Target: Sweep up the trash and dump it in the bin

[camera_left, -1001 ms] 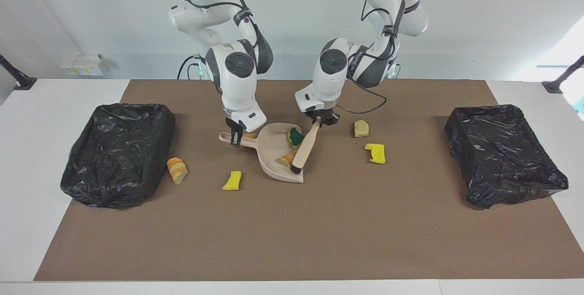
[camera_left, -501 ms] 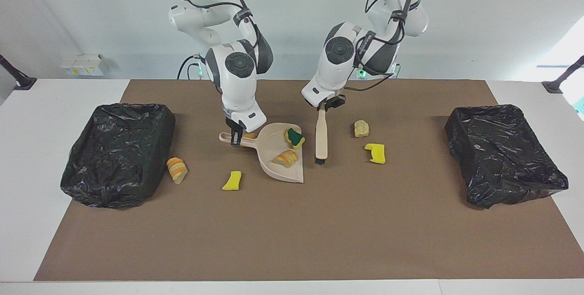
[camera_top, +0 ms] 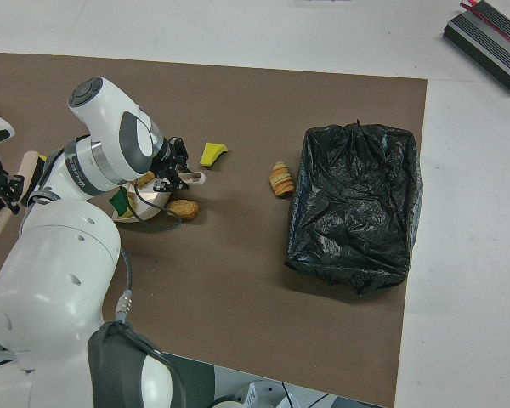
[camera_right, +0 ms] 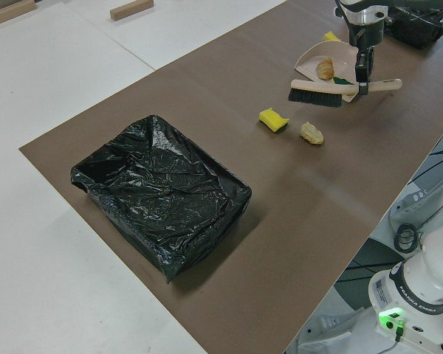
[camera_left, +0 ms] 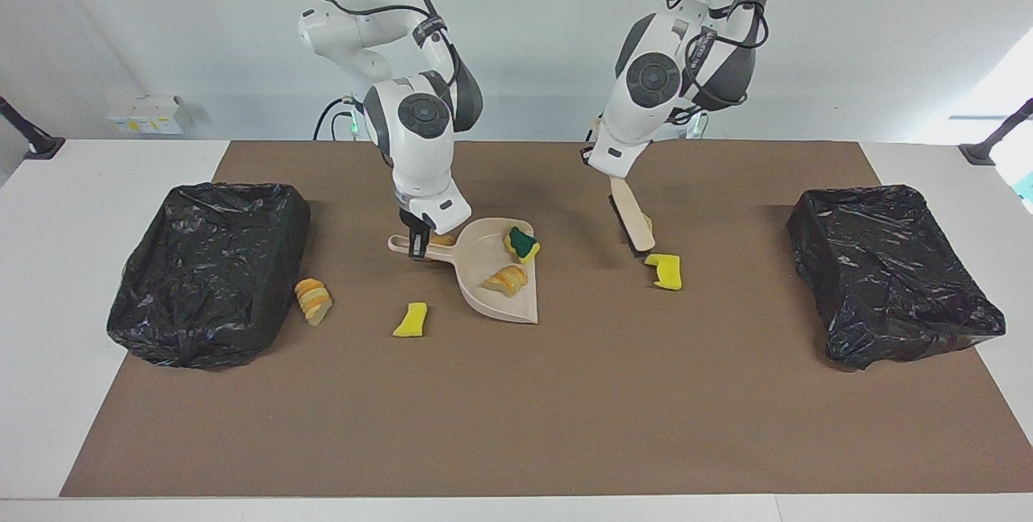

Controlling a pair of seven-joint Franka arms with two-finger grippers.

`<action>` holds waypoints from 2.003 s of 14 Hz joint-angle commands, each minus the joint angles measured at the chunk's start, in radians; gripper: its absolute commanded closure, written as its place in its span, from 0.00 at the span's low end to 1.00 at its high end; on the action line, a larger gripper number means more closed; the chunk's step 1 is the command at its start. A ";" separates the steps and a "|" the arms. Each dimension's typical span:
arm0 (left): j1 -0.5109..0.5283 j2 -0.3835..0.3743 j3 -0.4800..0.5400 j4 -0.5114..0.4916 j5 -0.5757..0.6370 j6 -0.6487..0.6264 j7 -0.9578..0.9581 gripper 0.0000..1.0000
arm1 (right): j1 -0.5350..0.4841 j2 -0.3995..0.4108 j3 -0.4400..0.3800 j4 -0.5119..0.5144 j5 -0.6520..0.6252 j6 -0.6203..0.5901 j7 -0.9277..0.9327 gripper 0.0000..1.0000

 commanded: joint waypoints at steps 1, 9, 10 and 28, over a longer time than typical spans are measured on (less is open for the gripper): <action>0.036 -0.094 -0.007 -0.137 -0.014 0.014 -0.060 1.00 | -0.004 -0.015 0.006 -0.033 -0.013 0.033 -0.015 1.00; 0.151 -0.205 -0.007 -0.420 -0.012 0.364 0.134 1.00 | -0.002 -0.015 0.006 -0.033 -0.015 0.036 -0.020 1.00; 0.156 -0.182 -0.007 -0.420 -0.012 0.401 0.205 1.00 | -0.002 -0.015 0.006 -0.033 -0.015 0.036 -0.020 1.00; -0.244 0.018 -0.027 -0.222 -0.057 0.625 0.239 1.00 | -0.002 -0.010 0.007 -0.033 -0.015 0.048 -0.015 1.00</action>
